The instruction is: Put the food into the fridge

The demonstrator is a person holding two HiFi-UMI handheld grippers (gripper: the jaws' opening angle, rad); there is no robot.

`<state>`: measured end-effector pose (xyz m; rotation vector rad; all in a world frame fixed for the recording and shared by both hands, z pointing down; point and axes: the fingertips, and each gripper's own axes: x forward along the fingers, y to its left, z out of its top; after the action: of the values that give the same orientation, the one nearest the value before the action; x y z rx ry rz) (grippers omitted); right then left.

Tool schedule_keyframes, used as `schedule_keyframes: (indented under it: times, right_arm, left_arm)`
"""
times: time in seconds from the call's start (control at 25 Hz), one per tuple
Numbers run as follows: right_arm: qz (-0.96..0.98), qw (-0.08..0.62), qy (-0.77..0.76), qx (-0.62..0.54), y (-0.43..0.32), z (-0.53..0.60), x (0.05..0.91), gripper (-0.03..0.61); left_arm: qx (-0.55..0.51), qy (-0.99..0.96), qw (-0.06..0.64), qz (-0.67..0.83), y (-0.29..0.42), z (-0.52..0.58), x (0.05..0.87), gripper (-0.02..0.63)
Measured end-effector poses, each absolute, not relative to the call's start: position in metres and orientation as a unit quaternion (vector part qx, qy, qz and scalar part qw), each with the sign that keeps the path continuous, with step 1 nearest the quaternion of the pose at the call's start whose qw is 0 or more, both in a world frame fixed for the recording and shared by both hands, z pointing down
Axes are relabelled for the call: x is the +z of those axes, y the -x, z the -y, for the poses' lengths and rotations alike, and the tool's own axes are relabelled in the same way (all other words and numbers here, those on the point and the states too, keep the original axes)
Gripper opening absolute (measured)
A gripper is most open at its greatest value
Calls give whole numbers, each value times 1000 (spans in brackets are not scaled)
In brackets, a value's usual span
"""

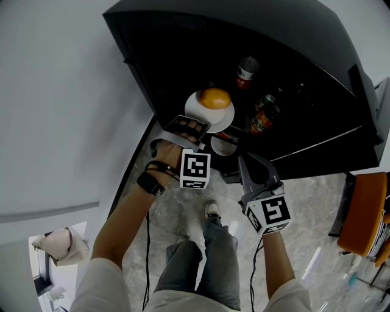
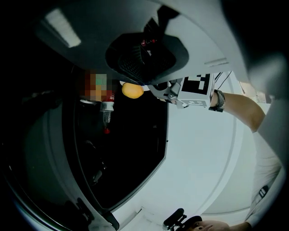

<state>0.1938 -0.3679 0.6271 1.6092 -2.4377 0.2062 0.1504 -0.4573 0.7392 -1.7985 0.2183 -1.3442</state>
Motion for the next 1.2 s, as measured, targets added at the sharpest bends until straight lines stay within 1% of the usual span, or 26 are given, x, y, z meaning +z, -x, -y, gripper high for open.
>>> schedule_keyframes:
  times: [0.44, 0.88, 1.08, 1.2]
  right_arm:
    - [827, 107, -545, 83, -195, 364, 630, 2]
    - [825, 114, -547, 86, -200, 361, 627, 2]
    - [824, 116, -547, 91, -198, 358, 622, 3]
    - [825, 123, -545, 89, -195, 352, 611, 3]
  left_arm:
    - [-537, 735, 411, -56, -171, 454, 748, 242]
    - [-540, 737, 405, -34, -184, 459, 753, 293]
    - [-543, 744, 390, -22, -184, 453, 754, 349]
    - [-529, 752, 391, -27, -184, 443, 743, 351]
